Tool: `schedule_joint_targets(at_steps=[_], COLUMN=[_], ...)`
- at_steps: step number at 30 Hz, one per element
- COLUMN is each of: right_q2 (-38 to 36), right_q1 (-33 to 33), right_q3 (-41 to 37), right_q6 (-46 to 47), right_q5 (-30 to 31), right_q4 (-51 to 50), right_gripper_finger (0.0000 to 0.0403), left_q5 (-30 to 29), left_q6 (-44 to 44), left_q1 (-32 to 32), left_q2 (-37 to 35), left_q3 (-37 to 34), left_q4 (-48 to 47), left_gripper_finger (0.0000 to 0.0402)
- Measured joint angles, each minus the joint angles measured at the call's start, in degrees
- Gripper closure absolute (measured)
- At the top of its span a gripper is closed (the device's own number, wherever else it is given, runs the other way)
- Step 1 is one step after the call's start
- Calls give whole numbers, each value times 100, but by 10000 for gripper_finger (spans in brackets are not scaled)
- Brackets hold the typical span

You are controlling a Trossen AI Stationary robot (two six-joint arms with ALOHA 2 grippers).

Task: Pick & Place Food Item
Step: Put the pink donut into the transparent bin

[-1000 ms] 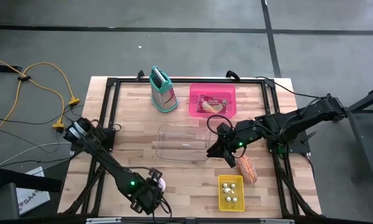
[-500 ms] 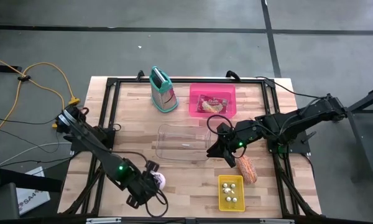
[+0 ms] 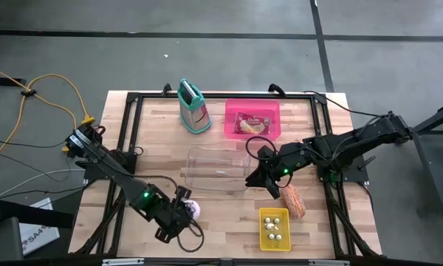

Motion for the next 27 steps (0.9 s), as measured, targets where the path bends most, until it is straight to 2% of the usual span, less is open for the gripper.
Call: schedule_joint_targets(at_steps=[6, 14, 27], right_q2=[0, 0, 0], right_q1=[1, 0, 0], right_q3=[0, 0, 0], right_q6=[1, 1, 0], right_q5=[0, 0, 0], right_q4=[0, 0, 0], right_gripper_finger=[317, 317, 317], left_q5=[13, 392, 389], left_q6=[365, 907, 1551], left_q1=[573, 1579, 2830], left_q2=[0, 0, 2], left_q3=[0, 2, 2], left_q4=[54, 151, 204], left_gripper_finger=[298, 298, 298])
